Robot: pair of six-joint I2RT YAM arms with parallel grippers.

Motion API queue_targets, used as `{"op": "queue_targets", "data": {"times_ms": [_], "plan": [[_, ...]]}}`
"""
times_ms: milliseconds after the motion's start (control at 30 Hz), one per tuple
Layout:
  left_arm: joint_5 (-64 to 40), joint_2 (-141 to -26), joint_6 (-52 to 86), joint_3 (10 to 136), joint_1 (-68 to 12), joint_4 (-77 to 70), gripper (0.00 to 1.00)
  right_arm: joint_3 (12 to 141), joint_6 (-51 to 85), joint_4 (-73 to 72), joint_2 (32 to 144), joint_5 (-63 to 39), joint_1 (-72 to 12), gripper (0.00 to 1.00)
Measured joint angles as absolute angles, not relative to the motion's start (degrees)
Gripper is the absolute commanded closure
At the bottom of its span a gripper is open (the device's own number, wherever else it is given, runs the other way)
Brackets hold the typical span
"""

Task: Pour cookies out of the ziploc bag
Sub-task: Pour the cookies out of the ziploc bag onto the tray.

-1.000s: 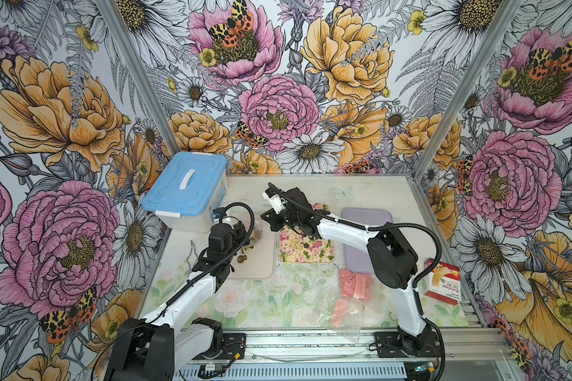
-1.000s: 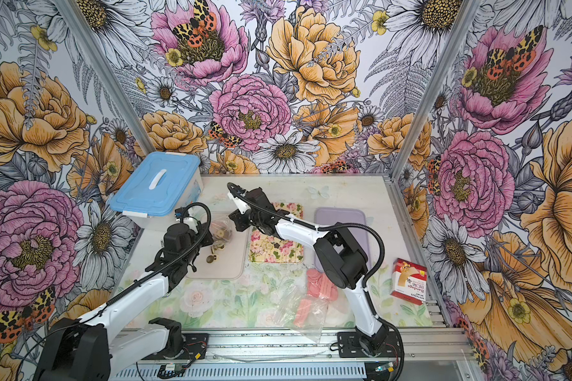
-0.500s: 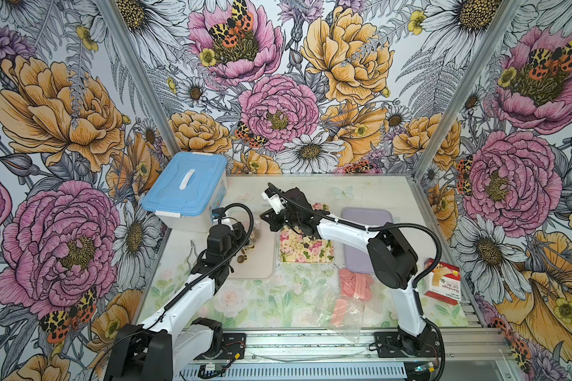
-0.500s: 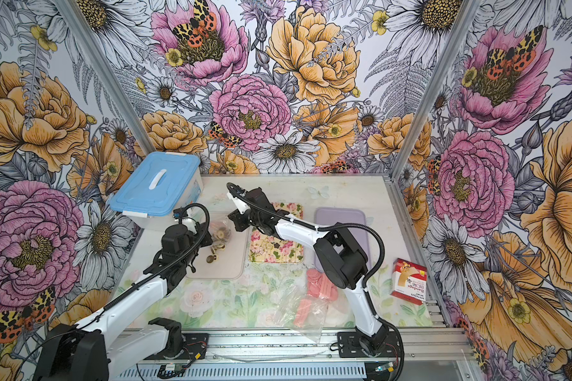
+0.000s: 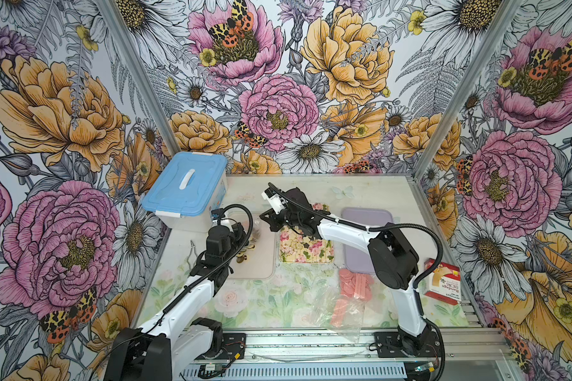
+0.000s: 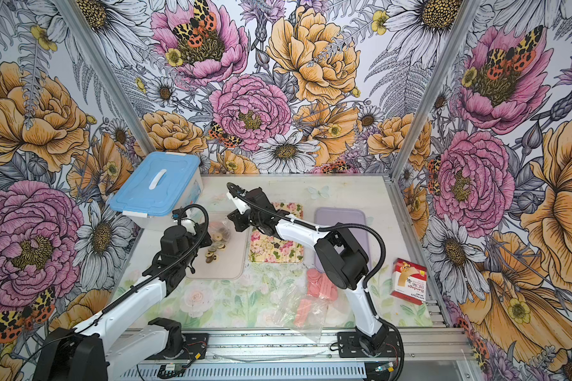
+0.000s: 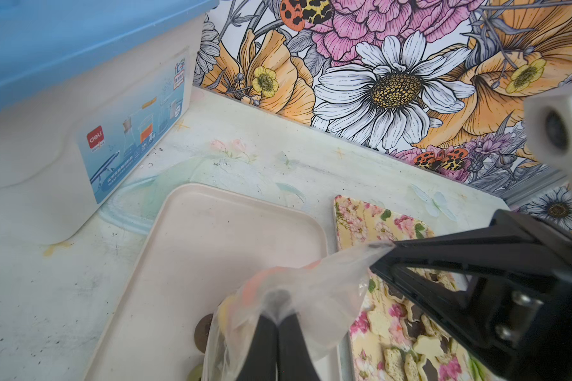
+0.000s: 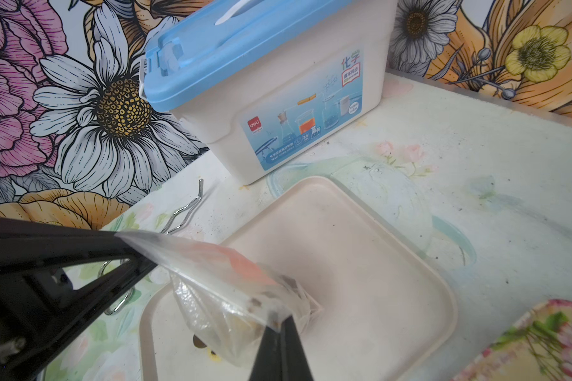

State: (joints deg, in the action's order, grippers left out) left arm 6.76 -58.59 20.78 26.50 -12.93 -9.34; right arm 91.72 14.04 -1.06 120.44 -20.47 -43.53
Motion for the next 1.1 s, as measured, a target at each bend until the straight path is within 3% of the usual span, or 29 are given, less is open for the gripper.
{"op": "queue_targets", "data": {"times_ms": [1100], "plan": [[6.8,-57.6,20.8,26.0,-12.9,-9.8,1.0,91.1,14.0,-2.0,119.7,-21.1,-43.5,1.0]]}}
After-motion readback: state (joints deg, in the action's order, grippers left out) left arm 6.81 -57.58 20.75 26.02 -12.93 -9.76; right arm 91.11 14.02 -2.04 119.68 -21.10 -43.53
